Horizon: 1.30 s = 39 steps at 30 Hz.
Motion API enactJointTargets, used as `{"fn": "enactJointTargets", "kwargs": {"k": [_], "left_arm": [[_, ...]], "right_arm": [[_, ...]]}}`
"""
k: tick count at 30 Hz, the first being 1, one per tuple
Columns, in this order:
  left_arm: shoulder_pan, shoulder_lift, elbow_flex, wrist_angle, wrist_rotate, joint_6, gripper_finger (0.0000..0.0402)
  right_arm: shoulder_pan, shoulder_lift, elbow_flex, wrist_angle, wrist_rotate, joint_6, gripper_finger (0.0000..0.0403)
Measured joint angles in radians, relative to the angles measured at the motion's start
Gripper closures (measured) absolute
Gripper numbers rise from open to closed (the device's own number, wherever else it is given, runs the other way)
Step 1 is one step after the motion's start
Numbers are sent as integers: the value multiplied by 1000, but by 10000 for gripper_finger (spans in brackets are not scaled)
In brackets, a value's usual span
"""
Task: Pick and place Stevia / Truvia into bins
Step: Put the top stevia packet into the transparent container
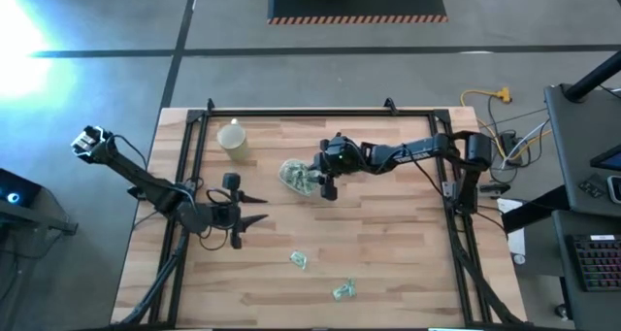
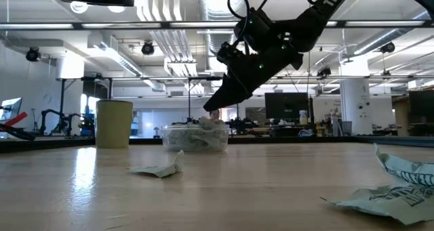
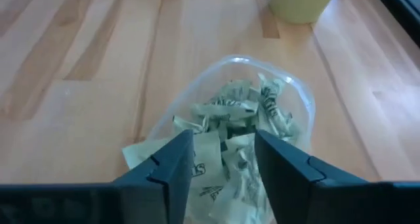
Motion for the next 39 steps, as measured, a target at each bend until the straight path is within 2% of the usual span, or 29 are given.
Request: {"fn": "enactJointTargets", "kwargs": {"k": [5, 10, 16, 20, 26, 32, 39], "left_arm": [[0, 0, -16, -1, 21, -27, 253], [0, 31, -30, -2, 163, -28, 253], [0, 141, -34, 105, 295, -24, 253], [1, 251, -35, 218, 335, 19, 253], [1, 426, -35, 383, 373, 56, 253], [7, 550, -14, 451, 388, 84, 253], [50, 660, 30, 513, 560, 81, 253]], "right_arm": [[3, -63, 35, -113, -11, -7, 231], [42, -162, 42, -283, -19, -30, 227], [126, -290, 2, -492, -40, -32, 227], [195, -363, -38, -581, -37, 10, 227], [287, -454, -114, -605, -32, 85, 231], [331, -536, -168, -614, -28, 137, 242], [338, -598, -207, -610, 8, 163, 255]]}}
